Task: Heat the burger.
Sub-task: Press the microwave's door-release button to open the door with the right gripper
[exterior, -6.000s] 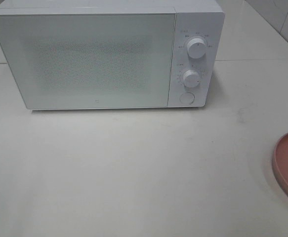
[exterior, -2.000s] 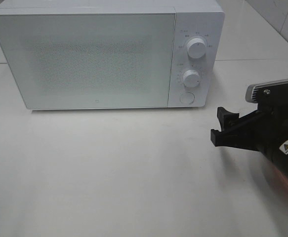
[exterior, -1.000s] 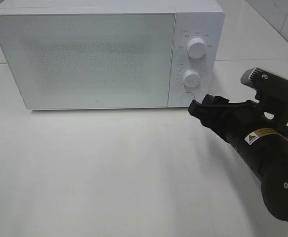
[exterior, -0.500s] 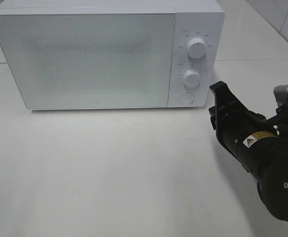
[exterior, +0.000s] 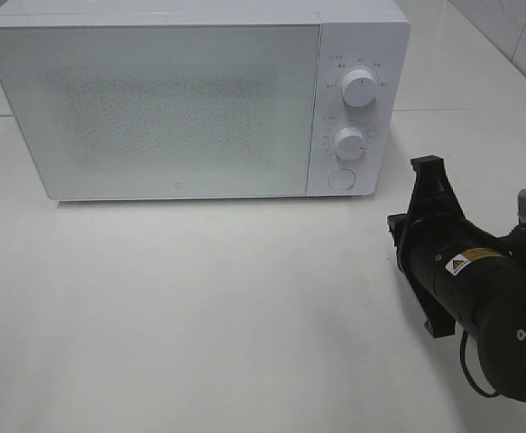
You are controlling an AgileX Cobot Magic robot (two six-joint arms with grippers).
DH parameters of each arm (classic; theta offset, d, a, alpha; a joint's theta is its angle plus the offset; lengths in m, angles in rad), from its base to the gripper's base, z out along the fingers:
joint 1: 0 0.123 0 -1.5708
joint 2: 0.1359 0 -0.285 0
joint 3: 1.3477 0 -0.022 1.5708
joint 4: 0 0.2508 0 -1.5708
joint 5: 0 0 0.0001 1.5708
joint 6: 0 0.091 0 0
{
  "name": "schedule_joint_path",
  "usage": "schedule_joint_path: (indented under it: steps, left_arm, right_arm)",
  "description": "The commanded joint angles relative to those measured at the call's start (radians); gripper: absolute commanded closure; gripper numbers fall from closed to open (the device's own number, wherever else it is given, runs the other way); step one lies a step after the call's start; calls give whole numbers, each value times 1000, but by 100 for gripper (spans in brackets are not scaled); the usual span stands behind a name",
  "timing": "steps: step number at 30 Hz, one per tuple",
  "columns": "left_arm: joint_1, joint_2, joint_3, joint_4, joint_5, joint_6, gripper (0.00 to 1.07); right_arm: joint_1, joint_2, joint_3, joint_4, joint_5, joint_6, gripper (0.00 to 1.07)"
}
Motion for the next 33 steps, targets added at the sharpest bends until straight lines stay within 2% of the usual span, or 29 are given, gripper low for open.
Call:
schedule_joint_path:
  steps: [1, 7, 17, 25, 33]
  left_arm:
    - [-6, -22, -1, -6, -14, 3, 4]
    - [-6, -22, -1, -6, -14, 3, 4]
    - [-6, -22, -1, -6, -14, 3, 4]
    - [-6, -22, -1, -6, -14, 3, 4]
    - [-6, -22, -1, -6, -14, 3, 4]
  right_arm:
    - [-2, -3, -7, 24, 1, 4, 107]
    - [-2, 36, -36, 23, 3, 6, 107]
    - [-2, 153, -171, -1, 3, 29, 107]
    - [-2, 196, -223, 0, 3, 33, 107]
    - [-67, 249, -316, -30, 50, 32, 107]
